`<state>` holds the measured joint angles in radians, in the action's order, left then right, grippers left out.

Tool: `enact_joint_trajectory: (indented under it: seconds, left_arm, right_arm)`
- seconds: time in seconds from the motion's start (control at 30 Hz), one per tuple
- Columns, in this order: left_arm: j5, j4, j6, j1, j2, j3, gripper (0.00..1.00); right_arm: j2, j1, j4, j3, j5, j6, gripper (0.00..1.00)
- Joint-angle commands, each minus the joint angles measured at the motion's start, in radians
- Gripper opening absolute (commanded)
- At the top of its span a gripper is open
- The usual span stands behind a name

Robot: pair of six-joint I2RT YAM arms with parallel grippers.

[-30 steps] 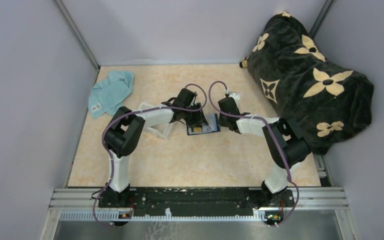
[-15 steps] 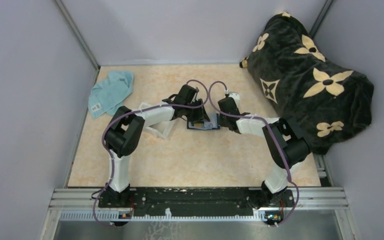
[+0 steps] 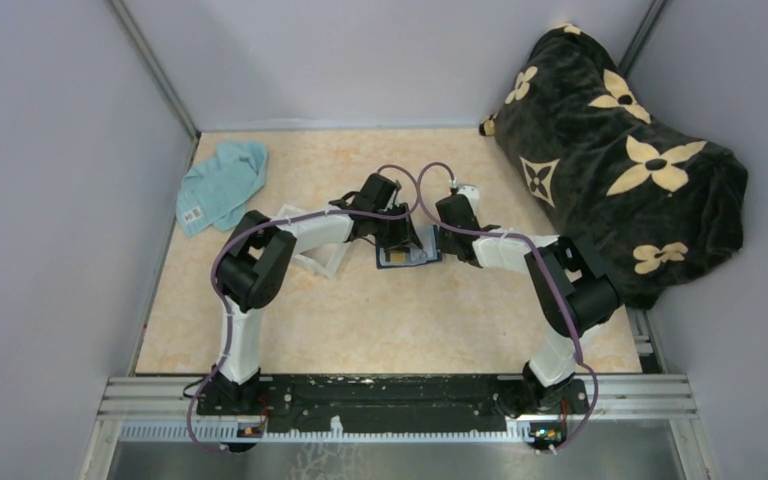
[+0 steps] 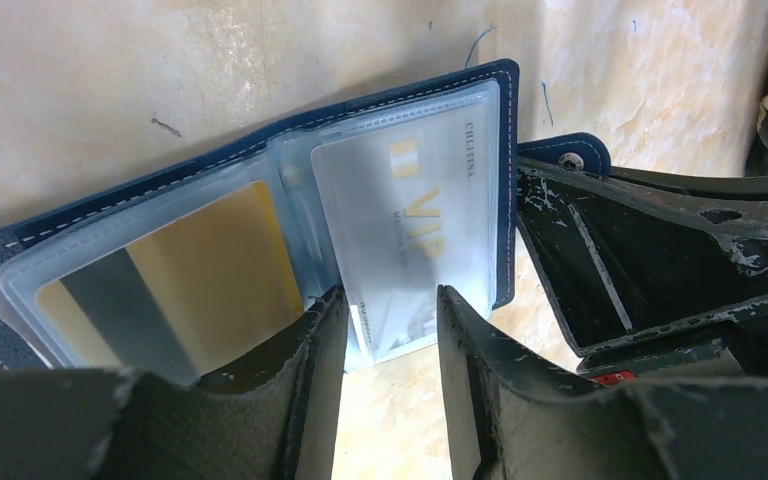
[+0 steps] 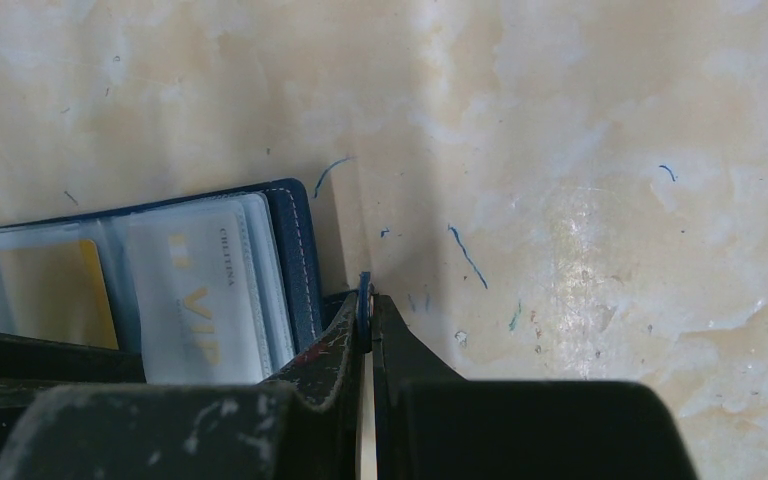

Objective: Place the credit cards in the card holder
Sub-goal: Insert the credit card into the card holder, then pick up the credit card from the storage box.

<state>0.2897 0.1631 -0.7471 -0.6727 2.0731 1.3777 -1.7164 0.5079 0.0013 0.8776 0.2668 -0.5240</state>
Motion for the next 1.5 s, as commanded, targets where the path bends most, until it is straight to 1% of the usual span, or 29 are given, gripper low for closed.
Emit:
enact_joint_trajectory:
  seconds: [0.0,0.07,0.1,0.33,0.5,0.53,0.63,0.73,0.9,1.03,1.27,1.47]
  left_arm:
    - [-0.022,0.005,0.008,-0.014,-0.023,0.012,0.47]
    - [-0.052,0.015,0.011,-0.014,-0.047,0.015,0.49]
    - [-0.067,0.021,0.014,-0.014,-0.058,0.018,0.5]
    - [-0.119,0.043,0.023,-0.014,-0.129,0.033,0.54]
    - [-0.133,0.032,0.022,-0.014,-0.175,0.008,0.55]
    - [-0.138,0.035,0.023,-0.014,-0.18,0.005,0.55]
    - [-0.166,0.05,0.027,-0.016,-0.209,-0.012,0.55]
    - [-0.242,0.074,0.031,-0.02,-0.255,-0.058,0.55]
    - [-0.368,0.085,0.024,-0.022,-0.33,-0.199,0.54]
    - [-0.402,0.066,0.014,-0.022,-0.36,-0.283,0.52]
    - [-0.426,0.076,0.006,-0.022,-0.37,-0.318,0.51]
    - [-0.462,0.093,-0.004,-0.022,-0.447,-0.323,0.51]
  right_arm:
    - [0.003,0.011,-0.064,-0.017,0.0,0.005,0.0]
    - [0.006,0.008,-0.071,-0.014,0.001,0.005,0.01]
    - [0.007,0.006,-0.075,-0.011,0.0,0.005,0.03]
    - [0.041,0.0,-0.098,-0.011,0.014,0.007,0.22]
    - [0.056,-0.003,-0.115,-0.009,0.024,0.011,0.27]
    - [0.087,-0.003,-0.119,-0.009,0.025,0.012,0.27]
    - [0.113,-0.003,-0.136,-0.011,0.033,0.014,0.29]
    - [0.153,-0.003,-0.151,-0.018,0.042,0.015,0.29]
    - [0.229,0.0,-0.174,-0.027,0.037,0.022,0.3]
    - [0.271,0.02,-0.187,-0.021,0.024,0.025,0.31]
    - [0.262,0.078,-0.178,0.003,0.007,0.023,0.31]
    - [0.24,0.13,-0.178,0.073,-0.017,0.054,0.31]
